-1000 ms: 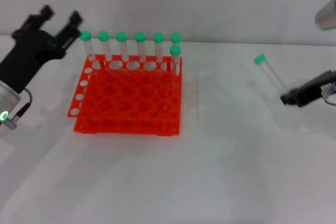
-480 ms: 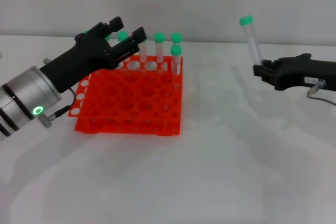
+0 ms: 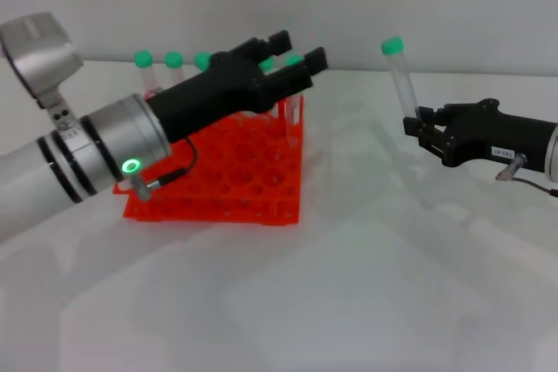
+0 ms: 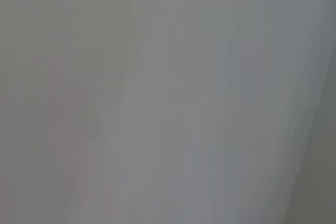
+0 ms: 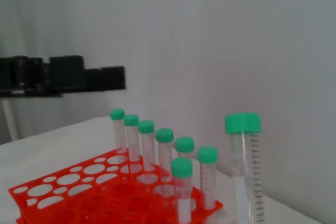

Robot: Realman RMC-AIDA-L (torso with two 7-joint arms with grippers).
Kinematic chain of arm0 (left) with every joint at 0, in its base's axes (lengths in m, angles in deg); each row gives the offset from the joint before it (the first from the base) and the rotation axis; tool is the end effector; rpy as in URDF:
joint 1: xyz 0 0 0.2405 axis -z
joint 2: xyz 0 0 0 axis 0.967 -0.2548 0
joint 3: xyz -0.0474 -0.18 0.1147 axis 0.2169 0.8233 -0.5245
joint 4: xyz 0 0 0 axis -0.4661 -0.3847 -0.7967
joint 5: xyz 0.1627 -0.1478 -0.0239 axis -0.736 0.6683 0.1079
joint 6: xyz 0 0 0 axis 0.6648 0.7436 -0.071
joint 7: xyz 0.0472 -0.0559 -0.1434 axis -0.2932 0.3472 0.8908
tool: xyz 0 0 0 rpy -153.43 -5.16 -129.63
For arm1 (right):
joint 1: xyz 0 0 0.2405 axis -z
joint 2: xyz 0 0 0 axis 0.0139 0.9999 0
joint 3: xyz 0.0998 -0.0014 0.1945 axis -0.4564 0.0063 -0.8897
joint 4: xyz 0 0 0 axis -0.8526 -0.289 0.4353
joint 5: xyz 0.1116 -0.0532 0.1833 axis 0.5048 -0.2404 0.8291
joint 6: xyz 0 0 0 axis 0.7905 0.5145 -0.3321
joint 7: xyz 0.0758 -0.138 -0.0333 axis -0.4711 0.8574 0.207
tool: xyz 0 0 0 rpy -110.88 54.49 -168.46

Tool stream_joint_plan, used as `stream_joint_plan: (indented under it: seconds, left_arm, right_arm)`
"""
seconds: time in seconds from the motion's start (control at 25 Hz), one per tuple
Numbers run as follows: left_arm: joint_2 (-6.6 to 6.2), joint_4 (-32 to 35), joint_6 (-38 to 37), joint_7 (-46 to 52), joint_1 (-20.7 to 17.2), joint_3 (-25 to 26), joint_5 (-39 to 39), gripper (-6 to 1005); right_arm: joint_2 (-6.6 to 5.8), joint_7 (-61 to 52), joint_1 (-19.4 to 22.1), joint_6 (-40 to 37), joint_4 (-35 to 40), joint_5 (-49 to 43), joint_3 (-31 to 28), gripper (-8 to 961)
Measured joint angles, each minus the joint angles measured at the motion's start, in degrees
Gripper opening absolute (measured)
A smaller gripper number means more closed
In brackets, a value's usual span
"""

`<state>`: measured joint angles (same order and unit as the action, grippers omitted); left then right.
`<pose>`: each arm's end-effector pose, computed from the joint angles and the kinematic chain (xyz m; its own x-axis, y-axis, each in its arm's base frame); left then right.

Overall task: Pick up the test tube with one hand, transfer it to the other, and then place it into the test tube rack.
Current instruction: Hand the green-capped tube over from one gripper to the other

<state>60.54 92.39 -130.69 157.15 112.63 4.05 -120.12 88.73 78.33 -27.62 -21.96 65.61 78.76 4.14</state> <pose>-0.1583 0.3819 -0.0208 0.5080 0.2209 0.8326 0.5688 -0.8119 -0.1316 0.1804 0.4018 0.0025 0.8333 -0.2221 -0.5062 -0.4752 -0.7557 -0.4506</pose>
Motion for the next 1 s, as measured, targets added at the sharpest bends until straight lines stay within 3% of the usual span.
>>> stream_joint_plan:
  seconds: [0.36, 0.68, 1.0]
  left_arm:
    - [0.46, -2.6, 2.7, 2.5, 2.3, -1.0, -0.7, 607]
    - [0.27, -2.7, 3.5, 2.6, 2.9, -1.4, -0.3, 599]
    - [0.23, -2.4, 3.4, 2.8, 4.0, -3.2, -0.7, 592]
  right_arm:
    - [-0.03, 6.4, -0.8, 1.2, -0.7, 5.5, 0.3, 221]
    - [-0.05, 14.5, -1.0, 3.0, -0.9, 10.7, 3.9, 228]
    - [0.01, 16.4, -1.3, 3.2, -0.8, 11.4, 5.6, 235]
